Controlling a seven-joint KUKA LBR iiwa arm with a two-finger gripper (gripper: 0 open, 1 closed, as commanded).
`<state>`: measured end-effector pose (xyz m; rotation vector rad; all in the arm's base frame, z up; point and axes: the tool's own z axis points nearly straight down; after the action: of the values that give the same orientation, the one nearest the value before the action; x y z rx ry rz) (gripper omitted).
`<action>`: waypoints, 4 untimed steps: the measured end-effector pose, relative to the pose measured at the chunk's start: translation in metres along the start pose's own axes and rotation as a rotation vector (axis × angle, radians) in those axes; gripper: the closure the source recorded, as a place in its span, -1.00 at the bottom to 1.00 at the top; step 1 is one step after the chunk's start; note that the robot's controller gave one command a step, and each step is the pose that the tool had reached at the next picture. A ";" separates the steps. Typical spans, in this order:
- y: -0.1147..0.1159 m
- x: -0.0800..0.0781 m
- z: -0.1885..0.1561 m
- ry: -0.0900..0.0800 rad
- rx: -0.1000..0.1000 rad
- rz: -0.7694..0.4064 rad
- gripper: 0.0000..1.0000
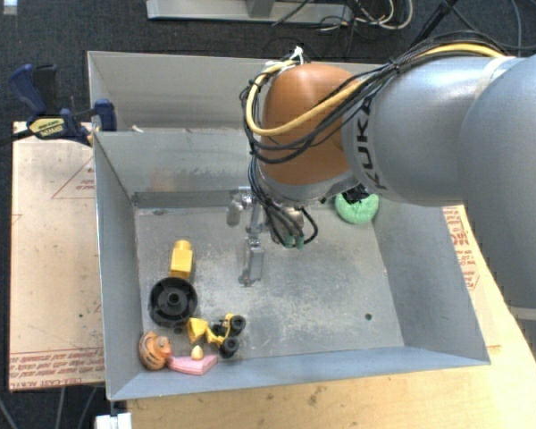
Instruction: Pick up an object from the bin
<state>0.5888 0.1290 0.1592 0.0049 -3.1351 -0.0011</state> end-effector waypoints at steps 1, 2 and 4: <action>-0.001 -0.002 -0.005 -0.007 -0.001 0.003 -1.00; 0.026 0.000 0.009 -0.012 0.002 -0.094 -1.00; 0.063 0.017 0.049 -0.008 -0.001 -0.109 -1.00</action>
Offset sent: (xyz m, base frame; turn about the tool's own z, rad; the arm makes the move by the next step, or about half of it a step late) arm -0.0104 0.0806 -0.0377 -0.2762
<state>0.5711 0.1922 0.1100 0.1754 -3.1384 -0.0031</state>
